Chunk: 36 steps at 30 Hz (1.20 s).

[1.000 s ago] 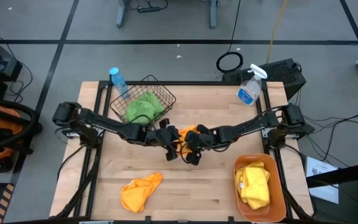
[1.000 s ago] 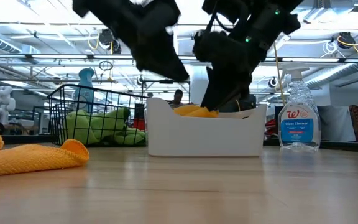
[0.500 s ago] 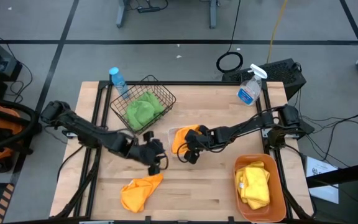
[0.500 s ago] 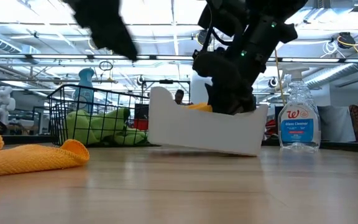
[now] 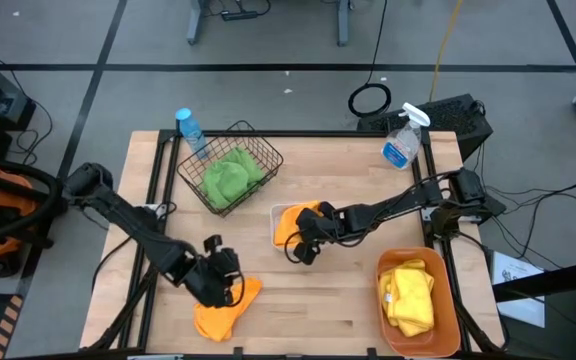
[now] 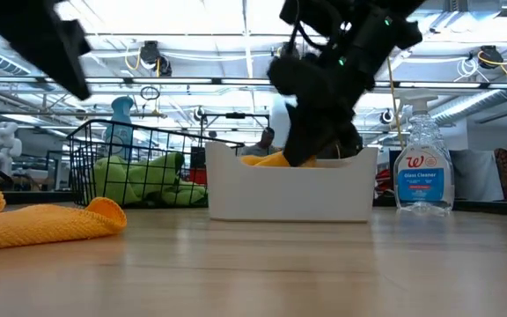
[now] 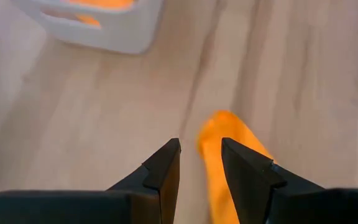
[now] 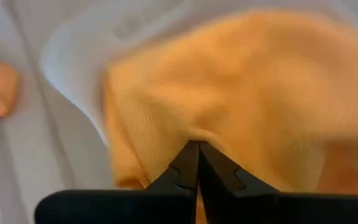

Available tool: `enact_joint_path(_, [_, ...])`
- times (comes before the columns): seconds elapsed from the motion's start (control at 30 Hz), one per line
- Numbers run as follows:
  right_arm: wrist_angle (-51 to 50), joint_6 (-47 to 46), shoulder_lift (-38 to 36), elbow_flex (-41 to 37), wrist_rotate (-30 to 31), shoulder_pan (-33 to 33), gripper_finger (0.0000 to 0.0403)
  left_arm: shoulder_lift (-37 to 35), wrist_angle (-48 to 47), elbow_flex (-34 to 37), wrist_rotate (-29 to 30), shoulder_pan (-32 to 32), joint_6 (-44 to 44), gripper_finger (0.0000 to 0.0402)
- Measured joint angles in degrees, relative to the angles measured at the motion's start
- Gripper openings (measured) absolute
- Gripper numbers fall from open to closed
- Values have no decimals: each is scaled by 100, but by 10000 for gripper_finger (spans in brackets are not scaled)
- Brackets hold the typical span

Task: Sort microfiber towel by color & place in baskets
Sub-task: Put the top orange microfiber towel into the white bin, then put the orange microfiber towel into the white bin

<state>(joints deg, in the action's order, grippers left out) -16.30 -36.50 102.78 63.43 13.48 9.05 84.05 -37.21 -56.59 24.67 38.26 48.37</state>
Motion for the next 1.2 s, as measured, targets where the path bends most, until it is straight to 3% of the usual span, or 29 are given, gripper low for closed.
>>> enact_joint_path(0.23, [-1000,779,-4,868,631,198,4,0,140,211,-369,797,801,147])
enact_joint_path(0.57, [-1223,1159,-15,1218,743,624,4,271,263,259,-163,1340,1135,301])
enact_joint_path(0.73, [-1221,1033,-15,1220,746,953,4,865,219,261,-421,1352,1119,340])
enact_joint_path(0.97, [-1221,748,-15,1220,895,1384,4,1545,262,260,-545,1259,1112,337])
enact_joint_path(1.1, [-1219,623,-15,1221,1154,1598,4,1788,392,231,-555,1246,965,297])
enact_joint_path(1.2, [-1215,509,-15,1224,1330,1737,4,1857,683,234,-472,1242,774,245])
